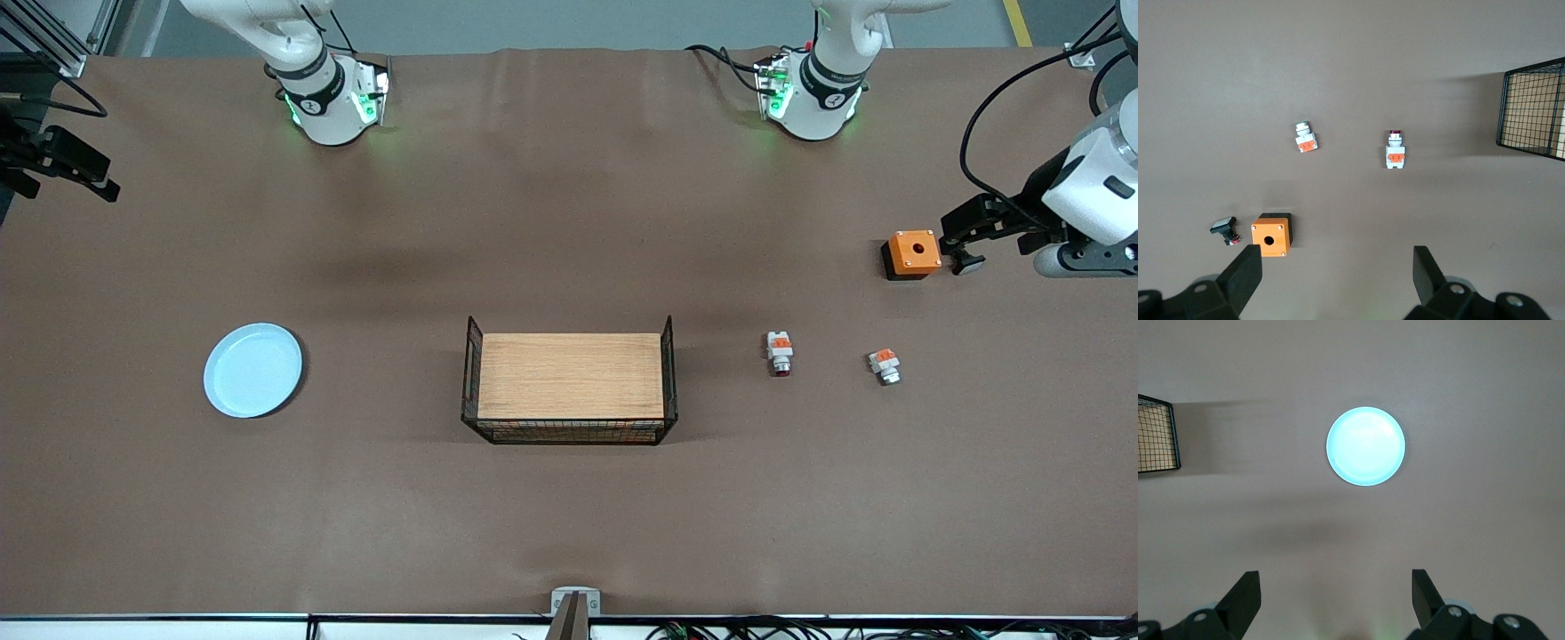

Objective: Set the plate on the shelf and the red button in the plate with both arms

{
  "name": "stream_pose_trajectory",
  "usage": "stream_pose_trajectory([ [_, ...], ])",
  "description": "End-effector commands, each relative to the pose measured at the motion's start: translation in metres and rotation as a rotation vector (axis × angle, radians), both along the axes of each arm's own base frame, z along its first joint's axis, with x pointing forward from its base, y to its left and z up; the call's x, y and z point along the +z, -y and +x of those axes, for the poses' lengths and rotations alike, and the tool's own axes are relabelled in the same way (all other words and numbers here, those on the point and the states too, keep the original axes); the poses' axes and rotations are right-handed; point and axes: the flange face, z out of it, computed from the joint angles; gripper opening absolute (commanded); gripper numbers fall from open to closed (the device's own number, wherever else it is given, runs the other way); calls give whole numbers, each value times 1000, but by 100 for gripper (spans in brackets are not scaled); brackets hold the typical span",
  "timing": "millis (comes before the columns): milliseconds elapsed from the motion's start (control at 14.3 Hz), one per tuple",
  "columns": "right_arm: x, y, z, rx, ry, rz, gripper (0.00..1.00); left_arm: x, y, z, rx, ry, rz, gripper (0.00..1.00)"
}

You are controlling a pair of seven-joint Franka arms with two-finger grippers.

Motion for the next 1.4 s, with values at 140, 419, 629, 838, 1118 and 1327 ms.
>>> stream_pose_trajectory([
  [140, 2, 3, -8, 7, 3, -15, 100, 6, 2, 2, -12, -9, -21, 100],
  [419, 2, 3, -8, 7, 3, -16, 100, 3, 7, 3, 8, -16, -54, 100],
  [629, 4, 3, -8, 8, 6, -16, 100, 3, 19, 2, 1, -15, -58, 100],
  [838, 6, 3, -7, 7, 11, -17, 100, -20, 80, 2, 70, -62, -44, 100],
  [1118, 11, 3, -8, 0, -2, -18, 100, -80, 135, 22, 143, -112, -50, 100],
  [1327, 4, 4, -2, -6, -14, -19, 100, -118, 145, 40, 141, -106, -65, 100],
])
